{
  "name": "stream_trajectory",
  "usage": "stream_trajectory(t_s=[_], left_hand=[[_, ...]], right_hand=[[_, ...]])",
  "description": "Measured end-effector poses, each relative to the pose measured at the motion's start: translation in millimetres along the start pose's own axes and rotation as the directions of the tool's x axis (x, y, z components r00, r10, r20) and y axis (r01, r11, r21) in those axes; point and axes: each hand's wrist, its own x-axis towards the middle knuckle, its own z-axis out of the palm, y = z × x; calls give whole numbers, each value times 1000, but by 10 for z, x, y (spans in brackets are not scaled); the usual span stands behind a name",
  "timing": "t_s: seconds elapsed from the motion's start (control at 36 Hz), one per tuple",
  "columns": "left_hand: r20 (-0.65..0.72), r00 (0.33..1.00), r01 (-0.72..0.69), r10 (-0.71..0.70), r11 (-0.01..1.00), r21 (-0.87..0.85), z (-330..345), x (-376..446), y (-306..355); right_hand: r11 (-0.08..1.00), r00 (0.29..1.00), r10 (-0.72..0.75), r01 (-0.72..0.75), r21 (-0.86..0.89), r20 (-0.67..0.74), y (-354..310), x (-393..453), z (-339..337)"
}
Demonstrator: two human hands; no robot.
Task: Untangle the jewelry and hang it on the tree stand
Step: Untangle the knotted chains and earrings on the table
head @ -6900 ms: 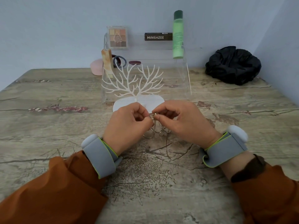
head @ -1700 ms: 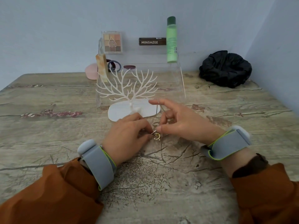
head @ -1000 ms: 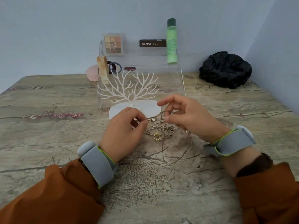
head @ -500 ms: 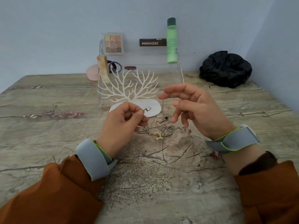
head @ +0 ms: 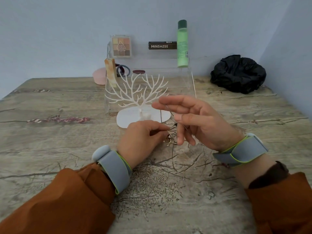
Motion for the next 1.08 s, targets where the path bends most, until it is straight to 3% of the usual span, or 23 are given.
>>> stream_trajectory(t_s=[0.33,0.67,0.81,0.94,1.08], left_hand=[[108,993,-50,48,999,17,-22,-24,37],[135,978,-176,159,977,120,-49,-69,51],[75,989,-139,131,984,108,-89,-122,91],[108,992,-66,58,995,72,-140,-263,189],[108,992,75,-59,987,-144,-213,-411,222]], right_hand=[[995,1000,-19,21,101,-13,-105,-35,-60],[990,983,11,-37,137,183,-583,81,278],[997,979,-14,-1,73,202,-878,132,444],[998,987,-55,56,-1,153,-1165,109,572],[995,993,-87,91,-45,84,-1404,30,624]])
